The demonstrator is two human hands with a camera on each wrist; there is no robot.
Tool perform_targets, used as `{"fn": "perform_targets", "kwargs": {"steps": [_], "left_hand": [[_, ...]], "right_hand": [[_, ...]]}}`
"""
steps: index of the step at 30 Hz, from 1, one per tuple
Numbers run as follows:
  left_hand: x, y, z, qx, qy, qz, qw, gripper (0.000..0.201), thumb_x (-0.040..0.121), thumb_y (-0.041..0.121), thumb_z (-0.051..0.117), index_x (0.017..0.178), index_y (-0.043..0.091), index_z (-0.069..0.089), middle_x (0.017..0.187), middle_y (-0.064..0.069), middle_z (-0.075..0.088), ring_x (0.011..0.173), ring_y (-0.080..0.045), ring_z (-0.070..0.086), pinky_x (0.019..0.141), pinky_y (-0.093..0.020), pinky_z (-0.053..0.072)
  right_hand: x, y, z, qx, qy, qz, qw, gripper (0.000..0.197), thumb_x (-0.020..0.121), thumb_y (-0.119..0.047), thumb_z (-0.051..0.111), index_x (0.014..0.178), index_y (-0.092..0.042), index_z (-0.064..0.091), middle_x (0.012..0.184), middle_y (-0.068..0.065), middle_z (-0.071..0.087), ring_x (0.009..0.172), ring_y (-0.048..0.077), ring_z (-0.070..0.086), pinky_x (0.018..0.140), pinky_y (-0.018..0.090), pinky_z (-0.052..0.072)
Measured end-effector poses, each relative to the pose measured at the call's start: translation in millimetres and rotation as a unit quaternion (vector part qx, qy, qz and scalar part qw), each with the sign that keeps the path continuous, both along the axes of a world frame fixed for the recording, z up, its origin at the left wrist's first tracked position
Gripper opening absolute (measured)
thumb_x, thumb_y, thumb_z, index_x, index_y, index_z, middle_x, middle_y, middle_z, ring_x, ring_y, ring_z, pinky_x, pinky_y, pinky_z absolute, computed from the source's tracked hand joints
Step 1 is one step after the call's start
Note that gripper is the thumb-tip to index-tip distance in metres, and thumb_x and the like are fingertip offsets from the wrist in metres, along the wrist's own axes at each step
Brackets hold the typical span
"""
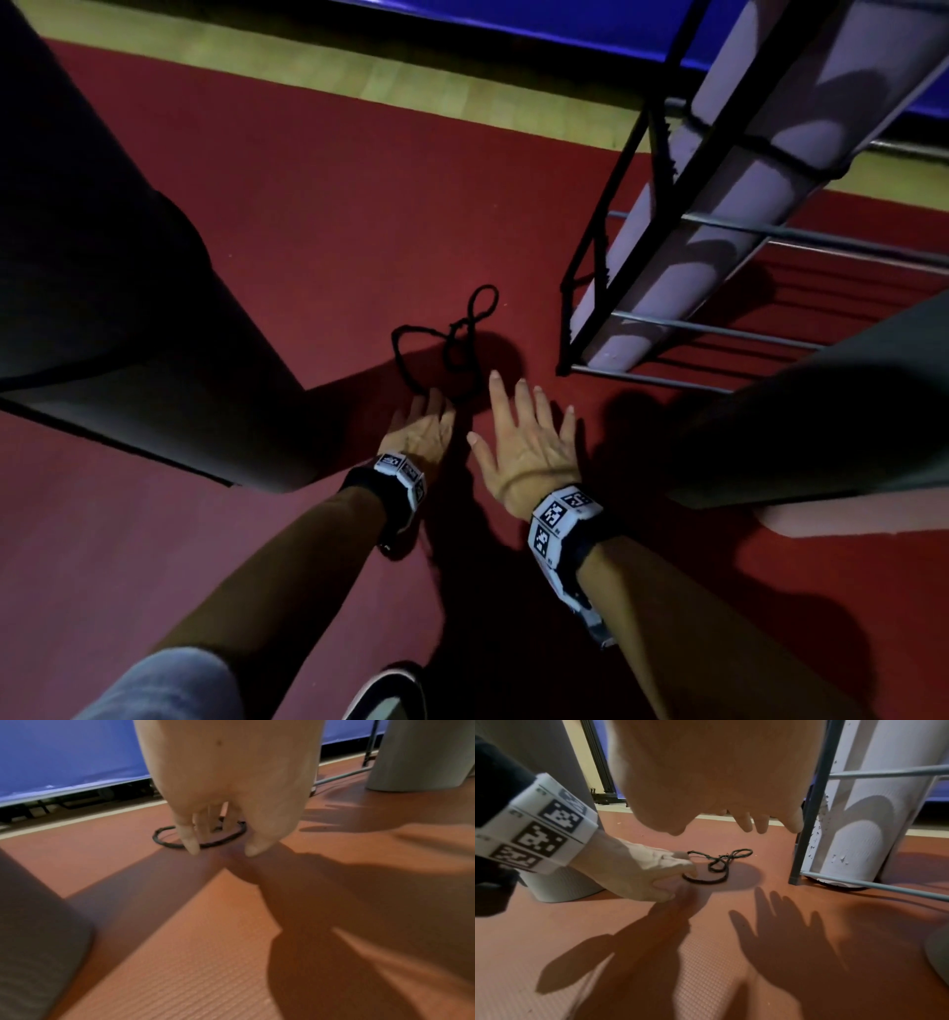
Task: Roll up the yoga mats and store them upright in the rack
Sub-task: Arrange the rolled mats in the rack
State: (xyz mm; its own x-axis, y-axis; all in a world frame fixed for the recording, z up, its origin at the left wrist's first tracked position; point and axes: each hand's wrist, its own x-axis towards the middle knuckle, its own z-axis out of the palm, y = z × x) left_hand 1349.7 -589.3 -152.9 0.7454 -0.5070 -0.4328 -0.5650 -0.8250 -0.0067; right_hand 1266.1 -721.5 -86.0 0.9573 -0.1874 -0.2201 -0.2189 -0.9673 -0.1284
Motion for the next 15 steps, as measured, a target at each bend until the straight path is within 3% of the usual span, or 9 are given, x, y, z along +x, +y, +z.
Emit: {"fn": "perform_targets", "kwargs": {"steps": [2, 4, 8, 12, 15], "left_hand": [[2, -4, -6, 0.002, -0.020, -0.006, 1.000, 0.054, 0.098, 0.025, 0.025, 0.148, 0.012, 0.038, 0.151, -0.013, 0.036, 0.132, -0.032, 0.043, 0.103, -0.044, 0.044], [4, -7, -8, -0.003, -0.030, -0.004, 1.000, 0.067, 0.089, 0.027, 0.009, 0.143, 0.015, 0.047, 0.139, -0.009, 0.049, 0.122, -0.029, 0.053, 0.095, -0.043, 0.051], [2, -14, -10, 0.028, 0.019, -0.025, 0.999, 0.049, 0.104, 0.018, 0.029, 0.152, 0.015, 0.021, 0.150, -0.012, 0.032, 0.134, -0.033, 0.040, 0.104, -0.043, 0.042], [-9, -14, -5, 0.065, 0.003, -0.053, 0.996, 0.034, 0.106, 0.016, 0.028, 0.140, 0.010, 0.032, 0.139, -0.013, 0.046, 0.127, -0.030, 0.049, 0.098, -0.039, 0.046], [-17, -8, 9, 0.035, 0.006, -0.027, 0.999, 0.034, 0.105, 0.015, 0.033, 0.138, 0.007, 0.035, 0.137, -0.012, 0.044, 0.125, -0.030, 0.047, 0.100, -0.037, 0.045]], "right_hand": [[-1, -2, -3, 0.003, -0.007, -0.002, 1.000, 0.078, 0.100, -0.058, 0.030, 0.161, -0.026, -0.006, 0.165, 0.011, 0.018, 0.152, 0.032, 0.014, 0.119, 0.062, 0.010], [-2, -4, -5, 0.001, -0.015, 0.001, 1.000, 0.077, 0.099, -0.057, 0.031, 0.161, -0.026, -0.004, 0.164, 0.011, 0.021, 0.151, 0.033, 0.017, 0.119, 0.063, 0.012], [-6, -8, -6, -0.003, -0.018, 0.002, 1.000, 0.076, 0.099, -0.054, 0.034, 0.161, -0.024, 0.001, 0.162, 0.012, 0.025, 0.149, 0.034, 0.022, 0.117, 0.063, 0.017], [-10, -7, 1, -0.003, -0.011, 0.017, 1.000, 0.077, 0.099, -0.052, 0.036, 0.161, -0.026, -0.003, 0.163, 0.010, 0.024, 0.150, 0.032, 0.020, 0.117, 0.063, 0.017], [-12, -3, 13, 0.014, 0.001, 0.025, 1.000, 0.077, 0.101, -0.049, 0.037, 0.160, -0.027, -0.007, 0.164, 0.009, 0.018, 0.151, 0.031, 0.015, 0.119, 0.062, 0.013]]}}
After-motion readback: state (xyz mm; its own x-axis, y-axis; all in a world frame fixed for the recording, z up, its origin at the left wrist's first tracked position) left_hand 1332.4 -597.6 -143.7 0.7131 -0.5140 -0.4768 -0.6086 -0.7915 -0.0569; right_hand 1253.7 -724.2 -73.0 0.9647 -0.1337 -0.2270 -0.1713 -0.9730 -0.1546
